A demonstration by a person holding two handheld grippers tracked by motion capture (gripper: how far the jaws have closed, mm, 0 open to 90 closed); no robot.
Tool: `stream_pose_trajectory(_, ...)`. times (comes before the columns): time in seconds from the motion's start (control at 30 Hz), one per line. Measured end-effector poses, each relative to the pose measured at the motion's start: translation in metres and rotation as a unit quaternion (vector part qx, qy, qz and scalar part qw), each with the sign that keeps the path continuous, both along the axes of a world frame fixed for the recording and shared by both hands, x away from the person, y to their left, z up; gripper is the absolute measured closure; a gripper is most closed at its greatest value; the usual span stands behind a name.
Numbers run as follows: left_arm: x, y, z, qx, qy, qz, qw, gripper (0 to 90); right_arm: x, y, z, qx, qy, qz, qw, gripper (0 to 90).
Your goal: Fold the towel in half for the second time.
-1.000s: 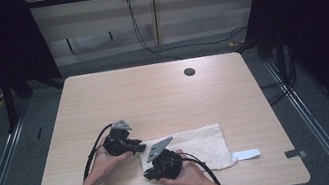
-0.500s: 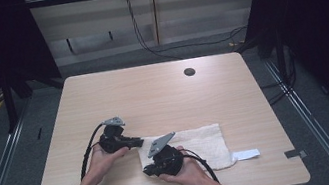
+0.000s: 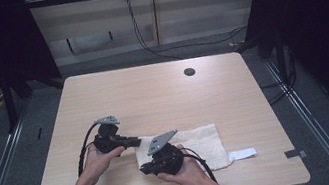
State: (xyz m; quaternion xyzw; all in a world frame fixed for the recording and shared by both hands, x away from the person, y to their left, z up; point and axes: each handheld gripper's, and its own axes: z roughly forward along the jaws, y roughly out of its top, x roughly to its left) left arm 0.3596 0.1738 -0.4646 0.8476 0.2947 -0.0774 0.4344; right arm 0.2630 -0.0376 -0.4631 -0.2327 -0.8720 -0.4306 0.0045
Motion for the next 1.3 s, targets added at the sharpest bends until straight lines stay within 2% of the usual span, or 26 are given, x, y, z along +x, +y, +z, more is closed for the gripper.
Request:
stream_pose_trajectory(0.03,0.000,0.001,0.001,-0.008,-0.002,0.000,1.0000,84.7,0.001,0.000,0.001,0.005,0.004,-0.001,1.0000,86.8)
stream_pose_trajectory(0.1,0.000,0.002,0.006,-0.001,-0.008,0.001,1.0000,84.7,0.002,0.001,0.004,0.008,0.002,0.002,1.0000,86.8)
stream_pose_trajectory(0.27,0.002,0.007,0.013,-0.002,-0.005,0.011,0.9999,84.9,0.002,0.003,0.009,0.023,0.002,0.000,0.9997,86.8)
stream_pose_trajectory(0.37,0.002,0.013,0.016,-0.004,-0.001,0.009,1.0000,84.8,0.000,0.005,0.014,0.024,0.000,-0.001,0.9997,86.8)
stream_pose_trajectory(0.47,0.002,0.016,0.019,0.008,-0.002,0.013,0.9999,84.8,-0.001,0.007,0.018,0.026,0.000,0.003,0.9996,86.8)
stream_pose_trajectory(0.63,0.001,0.022,0.028,0.006,-0.001,0.018,0.9998,84.7,0.001,0.012,0.027,0.035,-0.006,0.006,0.9993,86.8)
stream_pose_trajectory(0.7,0.002,0.025,0.031,0.004,0.004,0.021,0.9998,84.5,0.001,0.016,0.032,0.039,-0.011,0.008,0.9991,86.8)
stream_pose_trajectory(0.83,0.000,0.032,0.043,0.003,-0.008,0.027,0.9996,84.6,0.000,0.022,0.041,0.043,-0.015,0.009,0.9989,86.8)
stream_pose_trajectory(0.9,-0.001,0.034,0.051,0.019,-0.017,0.024,0.9994,84.5,0.001,0.024,0.045,0.051,-0.017,0.008,0.9985,86.8)
stream_pose_trajectory(1.03,0.003,0.040,0.065,0.030,-0.025,0.031,0.9988,84.6,0.004,0.031,0.054,0.073,-0.021,0.009,0.9971,86.8)
stream_pose_trajectory(1.13,0.004,0.037,0.068,0.036,-0.027,0.030,0.9985,84.5,0.004,0.034,0.056,0.082,-0.026,0.004,0.9963,86.8)
stream_pose_trajectory(1.3,0.008,0.016,0.062,0.042,-0.018,0.021,0.9987,84.2,0.003,0.025,0.050,0.078,-0.023,-0.012,0.9966,86.7)
